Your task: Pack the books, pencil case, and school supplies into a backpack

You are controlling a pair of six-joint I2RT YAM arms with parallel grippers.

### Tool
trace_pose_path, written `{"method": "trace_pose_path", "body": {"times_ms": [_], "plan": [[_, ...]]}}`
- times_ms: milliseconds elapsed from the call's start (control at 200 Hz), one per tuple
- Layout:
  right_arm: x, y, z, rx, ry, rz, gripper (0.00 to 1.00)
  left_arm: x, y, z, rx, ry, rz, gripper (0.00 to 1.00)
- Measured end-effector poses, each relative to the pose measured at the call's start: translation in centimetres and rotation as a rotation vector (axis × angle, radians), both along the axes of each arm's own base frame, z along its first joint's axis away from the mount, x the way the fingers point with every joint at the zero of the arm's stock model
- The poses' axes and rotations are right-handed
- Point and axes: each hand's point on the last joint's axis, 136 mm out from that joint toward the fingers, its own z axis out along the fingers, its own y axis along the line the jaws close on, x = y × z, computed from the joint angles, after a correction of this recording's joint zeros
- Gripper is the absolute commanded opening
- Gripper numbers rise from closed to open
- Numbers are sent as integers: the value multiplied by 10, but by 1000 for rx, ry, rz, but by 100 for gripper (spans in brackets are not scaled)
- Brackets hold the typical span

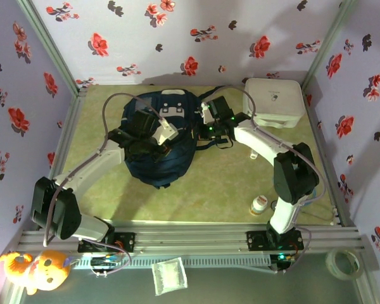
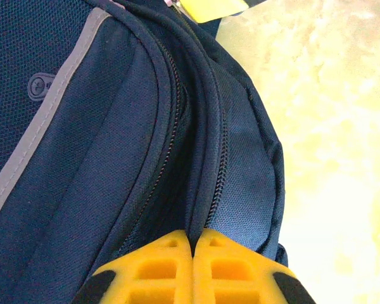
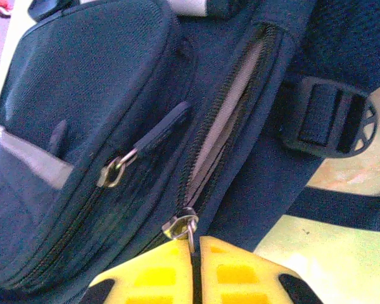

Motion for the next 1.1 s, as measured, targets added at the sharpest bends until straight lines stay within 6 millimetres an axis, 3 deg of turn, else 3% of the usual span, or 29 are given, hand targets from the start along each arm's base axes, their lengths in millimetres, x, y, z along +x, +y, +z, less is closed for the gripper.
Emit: {"method": "trace_pose_path", "body": {"times_ms": [465,795,935,1100], "plan": [[17,-1,6,10,6,22,8,-3,2,4,21,2,-23,0],[21,-2,-6,-53,-5,86,14,-6,3,2,38,13,-38,0],[41,-6,-11,-87,-29,51,10,-11,4,-1,42,36,-48,0],[45,-5,-17,-88,-15,39,9,-12,3,-3,41,46,-53,0]]}}
